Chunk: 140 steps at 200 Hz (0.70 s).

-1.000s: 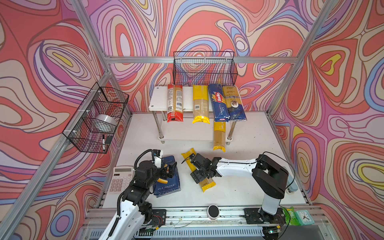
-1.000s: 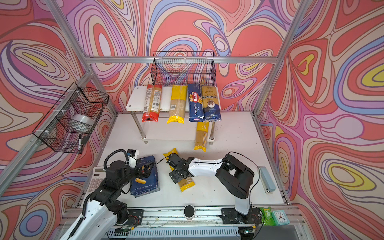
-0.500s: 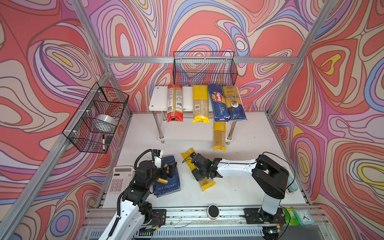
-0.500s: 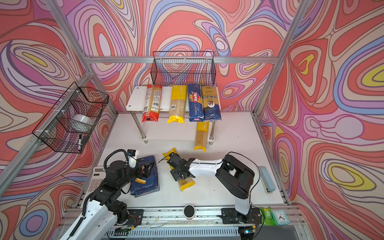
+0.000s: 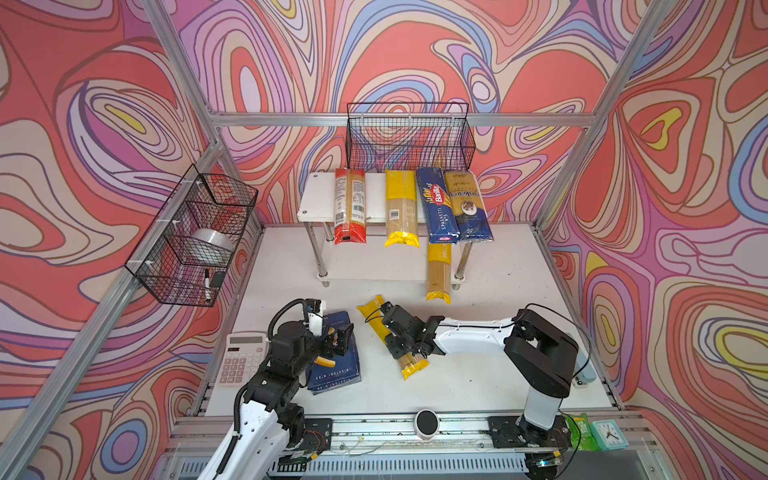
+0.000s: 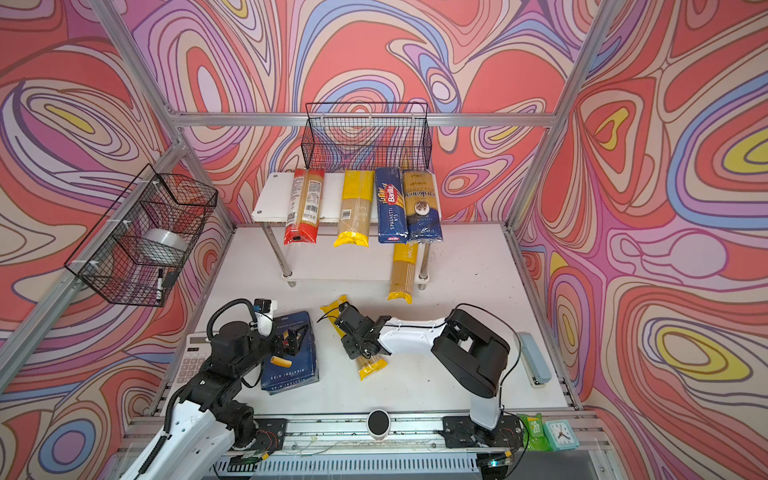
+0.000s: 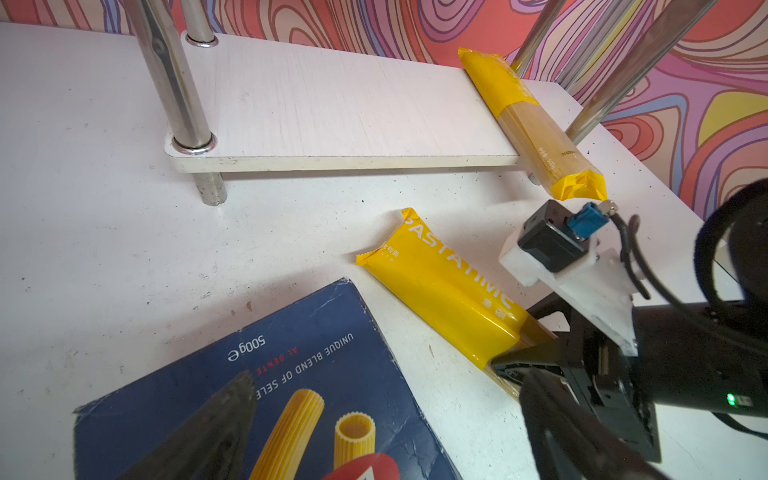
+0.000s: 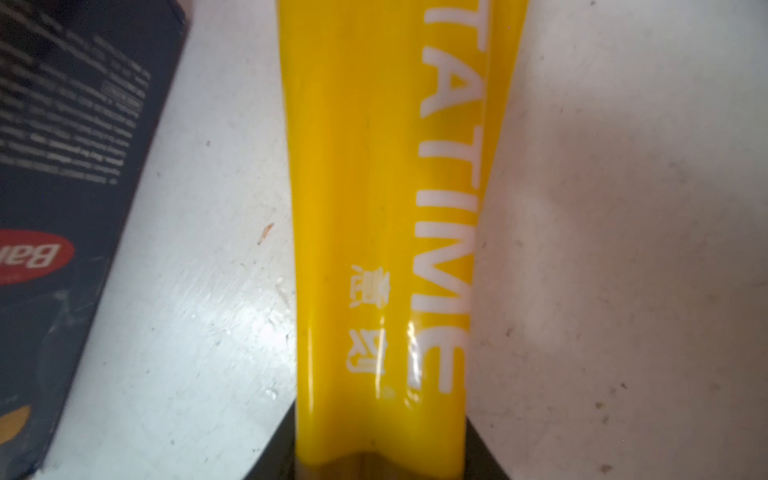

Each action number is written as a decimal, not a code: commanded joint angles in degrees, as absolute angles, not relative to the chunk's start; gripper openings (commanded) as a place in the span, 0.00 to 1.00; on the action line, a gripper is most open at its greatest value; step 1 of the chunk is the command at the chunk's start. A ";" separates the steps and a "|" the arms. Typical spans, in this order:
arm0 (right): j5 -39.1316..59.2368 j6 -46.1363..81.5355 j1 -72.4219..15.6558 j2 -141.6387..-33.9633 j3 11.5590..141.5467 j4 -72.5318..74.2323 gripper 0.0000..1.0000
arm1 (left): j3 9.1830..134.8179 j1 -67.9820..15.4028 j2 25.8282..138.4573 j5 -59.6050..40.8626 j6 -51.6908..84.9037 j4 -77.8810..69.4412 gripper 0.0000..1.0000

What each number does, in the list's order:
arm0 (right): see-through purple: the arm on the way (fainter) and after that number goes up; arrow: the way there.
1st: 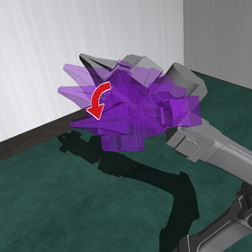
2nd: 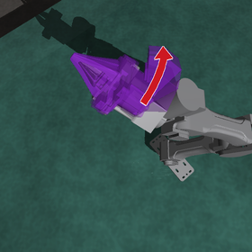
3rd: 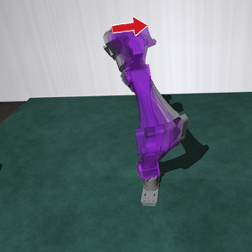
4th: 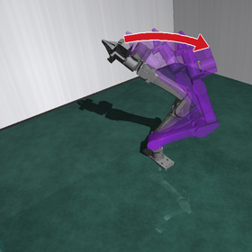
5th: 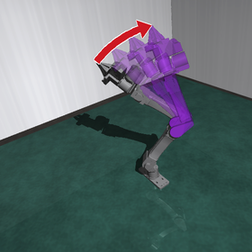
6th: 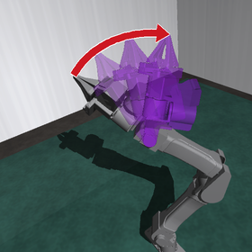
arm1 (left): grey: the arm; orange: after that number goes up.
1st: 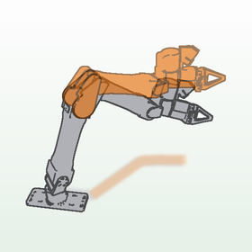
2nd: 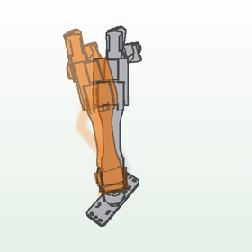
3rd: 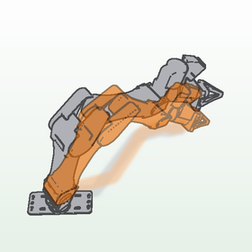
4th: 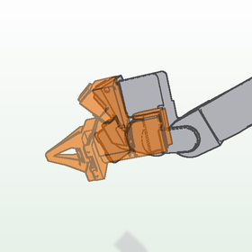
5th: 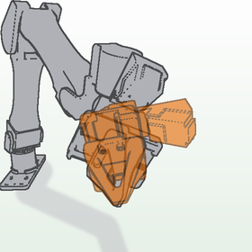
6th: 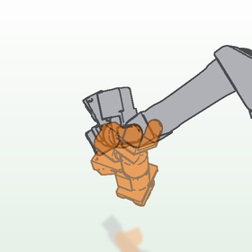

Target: Place and organize the pasta boxes and bags onto the shelf

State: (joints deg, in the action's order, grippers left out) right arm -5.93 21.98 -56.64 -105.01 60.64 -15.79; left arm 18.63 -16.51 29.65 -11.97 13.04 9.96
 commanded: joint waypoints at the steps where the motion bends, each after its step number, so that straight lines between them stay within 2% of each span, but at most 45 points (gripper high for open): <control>1: -3.95 24.13 -56.72 -103.27 58.91 -14.40 0.29 | 18.11 -16.64 29.10 -11.78 11.95 8.53 1.00; 29: -4.65 27.01 -56.78 -101.84 58.42 -11.93 0.09 | 18.01 -16.65 28.83 -11.66 12.04 8.66 1.00; 55: -4.92 29.28 -56.77 -99.85 58.72 -10.75 0.00 | 18.02 -16.57 28.84 -11.62 12.04 8.61 1.00; 140: -9.79 31.60 -56.77 -91.28 59.60 -12.11 0.00 | 18.02 -16.55 28.83 -11.66 12.08 8.57 1.00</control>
